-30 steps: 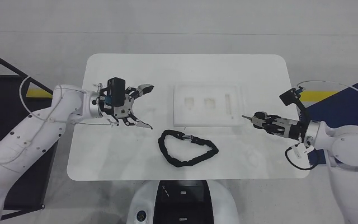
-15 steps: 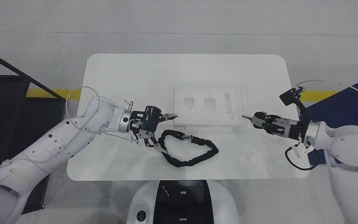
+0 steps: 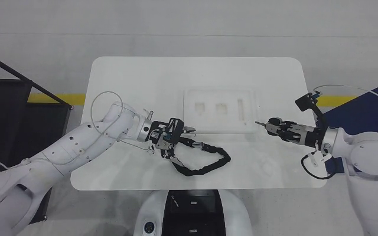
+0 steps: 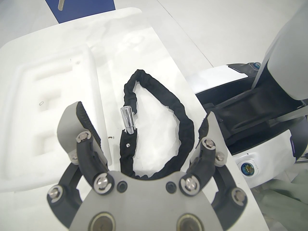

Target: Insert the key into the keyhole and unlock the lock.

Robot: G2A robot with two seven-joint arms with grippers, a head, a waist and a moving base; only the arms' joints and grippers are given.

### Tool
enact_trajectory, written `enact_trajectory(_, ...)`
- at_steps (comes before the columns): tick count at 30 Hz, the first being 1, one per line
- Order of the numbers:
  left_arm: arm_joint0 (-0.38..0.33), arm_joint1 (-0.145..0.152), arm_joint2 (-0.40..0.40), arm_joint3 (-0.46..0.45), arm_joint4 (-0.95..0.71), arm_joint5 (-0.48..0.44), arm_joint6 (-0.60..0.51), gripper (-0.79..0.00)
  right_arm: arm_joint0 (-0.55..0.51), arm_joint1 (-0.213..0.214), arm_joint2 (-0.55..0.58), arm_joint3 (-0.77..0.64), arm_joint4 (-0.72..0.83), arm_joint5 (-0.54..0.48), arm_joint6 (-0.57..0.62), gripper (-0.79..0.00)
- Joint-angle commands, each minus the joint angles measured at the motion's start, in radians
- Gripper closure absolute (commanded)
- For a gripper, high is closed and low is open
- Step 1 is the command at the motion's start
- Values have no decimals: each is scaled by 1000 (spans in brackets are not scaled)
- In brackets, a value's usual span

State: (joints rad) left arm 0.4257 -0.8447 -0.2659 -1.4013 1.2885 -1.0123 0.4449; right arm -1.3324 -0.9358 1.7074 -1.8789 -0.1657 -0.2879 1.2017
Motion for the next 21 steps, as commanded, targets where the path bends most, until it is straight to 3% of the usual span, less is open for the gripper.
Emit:
enact_trajectory(1,0,0,0,0,0,0,0,-785,0,0,0,0,0,0,0,0)
enact_trajectory(7,0,0,0,0,0,0,0,-785,0,0,0,0,0,0,0,0)
enact_trajectory(11,26,0,-15,2,-2,43,-98,-785,0,0,0,0,0,0,0,0)
enact_trajectory(15,36,-17,-19,-6,-28,28,-175,-785,0,0,0,0,0,0,0,0)
enact_trajectory(21,35,-53,-21,11,-6,3,-192,-785,0,0,0,0,0,0,0,0)
